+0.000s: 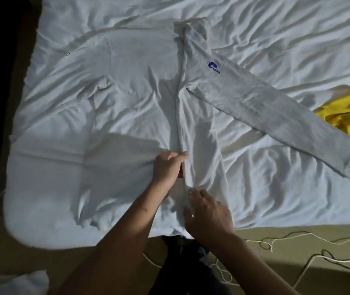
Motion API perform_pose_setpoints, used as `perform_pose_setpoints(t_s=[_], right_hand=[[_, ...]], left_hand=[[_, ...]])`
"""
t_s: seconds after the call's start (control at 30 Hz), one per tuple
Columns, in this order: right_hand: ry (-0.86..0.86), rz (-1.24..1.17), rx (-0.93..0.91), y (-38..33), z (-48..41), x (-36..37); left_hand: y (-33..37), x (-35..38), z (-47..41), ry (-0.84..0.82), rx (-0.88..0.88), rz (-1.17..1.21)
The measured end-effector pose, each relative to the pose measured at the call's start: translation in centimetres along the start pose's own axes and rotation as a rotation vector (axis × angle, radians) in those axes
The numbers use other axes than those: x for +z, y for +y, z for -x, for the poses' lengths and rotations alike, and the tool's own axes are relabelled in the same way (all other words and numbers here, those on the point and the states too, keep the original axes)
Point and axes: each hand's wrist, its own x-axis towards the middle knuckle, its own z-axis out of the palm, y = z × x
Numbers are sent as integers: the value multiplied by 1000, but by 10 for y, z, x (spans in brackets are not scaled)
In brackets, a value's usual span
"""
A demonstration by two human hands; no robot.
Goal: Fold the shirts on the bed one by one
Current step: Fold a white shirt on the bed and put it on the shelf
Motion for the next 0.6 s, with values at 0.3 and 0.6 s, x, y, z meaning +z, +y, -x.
perform_pose_setpoints(t_s=[0.3, 0.6], right_hand=[[538, -24, -123, 57, -42, 11], [294, 104, -230, 81, -45, 53]], left_hand=[[-32, 3, 68, 198, 160, -431], [-46, 3, 72, 290, 224, -532]])
